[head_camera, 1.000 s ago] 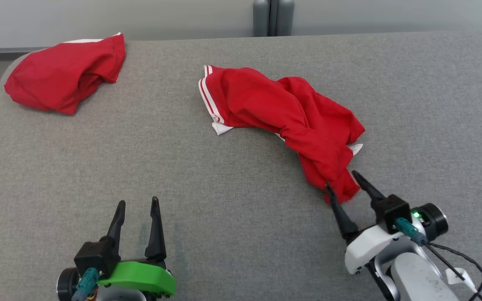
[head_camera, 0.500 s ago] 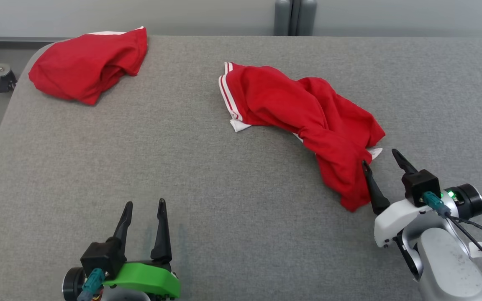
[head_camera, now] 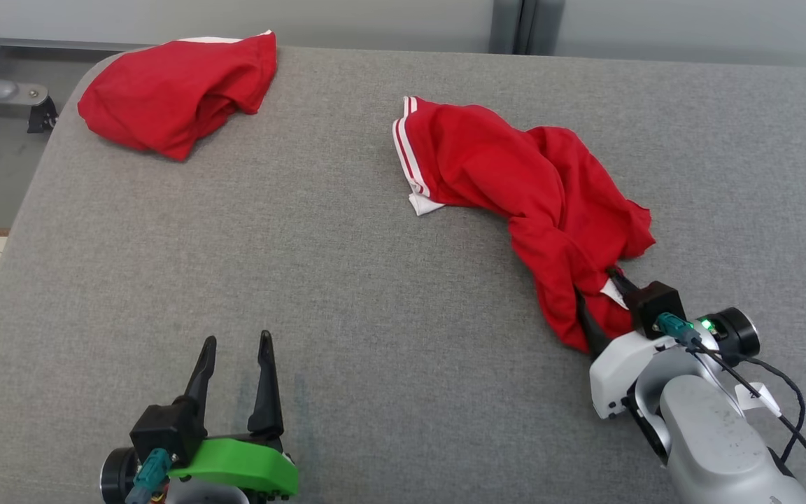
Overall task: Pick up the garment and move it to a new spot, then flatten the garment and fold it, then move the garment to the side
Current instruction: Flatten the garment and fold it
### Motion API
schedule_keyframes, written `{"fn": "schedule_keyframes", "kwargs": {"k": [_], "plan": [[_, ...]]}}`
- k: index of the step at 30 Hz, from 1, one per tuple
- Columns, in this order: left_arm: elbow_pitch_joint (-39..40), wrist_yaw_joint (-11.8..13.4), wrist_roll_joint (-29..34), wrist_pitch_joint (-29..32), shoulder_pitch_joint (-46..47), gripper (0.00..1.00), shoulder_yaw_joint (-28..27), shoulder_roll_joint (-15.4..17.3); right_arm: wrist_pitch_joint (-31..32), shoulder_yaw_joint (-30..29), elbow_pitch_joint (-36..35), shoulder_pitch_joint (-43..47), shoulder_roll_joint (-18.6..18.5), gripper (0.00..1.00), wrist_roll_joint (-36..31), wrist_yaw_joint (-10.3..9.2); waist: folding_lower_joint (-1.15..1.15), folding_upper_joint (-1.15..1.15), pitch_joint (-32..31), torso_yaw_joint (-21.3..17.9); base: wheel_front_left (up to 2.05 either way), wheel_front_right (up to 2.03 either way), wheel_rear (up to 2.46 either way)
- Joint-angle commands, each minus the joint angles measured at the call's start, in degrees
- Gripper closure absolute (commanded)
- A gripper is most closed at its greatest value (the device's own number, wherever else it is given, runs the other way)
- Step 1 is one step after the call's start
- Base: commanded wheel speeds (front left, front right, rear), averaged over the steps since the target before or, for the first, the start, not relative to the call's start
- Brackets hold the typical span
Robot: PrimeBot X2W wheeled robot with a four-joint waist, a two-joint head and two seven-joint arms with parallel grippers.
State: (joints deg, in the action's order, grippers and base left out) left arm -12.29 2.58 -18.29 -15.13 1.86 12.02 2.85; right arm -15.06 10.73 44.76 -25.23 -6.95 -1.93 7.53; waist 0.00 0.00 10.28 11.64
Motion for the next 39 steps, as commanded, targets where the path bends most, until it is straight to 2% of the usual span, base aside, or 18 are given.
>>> {"fn": "schedule_keyframes", "kwargs": {"k": [1,2,11,21,23,28,35,39], "plan": [[0.2,0.2,-0.3,0.0,0.2,0.0,-0.2,0.1,-0.2,0.5,0.3,-0.5,0.0,0.9,0.5,-0.08,0.0,0.0,0.0,-0.3,0.0,0.0,0.0],[0.2,0.3,-0.2,0.0,0.1,0.0,-0.3,0.1,-0.2,0.8,0.4,-0.4,0.1,1.0,0.7,-0.08,0.0,0.0,-0.1,-0.5,0.0,0.0,0.0],[0.5,0.2,0.3,0.0,-0.1,0.0,-0.6,0.1,-0.2,0.7,-6.7,1.8,0.0,1.0,1.8,-0.08,0.0,0.0,-0.7,-3.3,0.0,0.0,0.0],[0.5,-0.2,1.0,0.0,-0.2,0.0,-1.2,0.1,-0.2,-8.4,-16.0,-2.1,-6.8,1.0,-2.9,-0.08,0.0,0.0,-1.4,-6.0,0.0,0.0,0.0],[0.5,-0.3,1.1,0.0,-0.2,0.0,-1.4,0.1,-0.2,-10.6,-18.5,-2.3,-7.2,1.0,-4.2,-0.08,0.0,0.0,-1.3,-6.3,0.0,0.0,0.0],[0.8,-0.2,1.3,0.0,-0.2,0.0,-1.9,0.1,-0.2,-13.6,-21.2,2.5,-5.8,1.0,-5.7,-0.08,0.0,0.0,-0.9,-7.3,0.0,0.0,0.0],[0.9,-0.5,1.3,0.0,0.6,0.0,-2.2,0.1,-0.2,-13.9,-18.5,11.8,-2.5,1.0,-4.4,-0.08,0.0,0.0,0.2,-8.5,0.0,0.0,0.0],[0.8,-0.5,1.5,0.0,0.9,0.0,-2.6,0.1,-0.2,-15.0,-20.0,15.8,-0.7,1.0,-3.7,-0.08,0.0,0.0,0.3,-9.2,0.0,0.0,0.0]]}}
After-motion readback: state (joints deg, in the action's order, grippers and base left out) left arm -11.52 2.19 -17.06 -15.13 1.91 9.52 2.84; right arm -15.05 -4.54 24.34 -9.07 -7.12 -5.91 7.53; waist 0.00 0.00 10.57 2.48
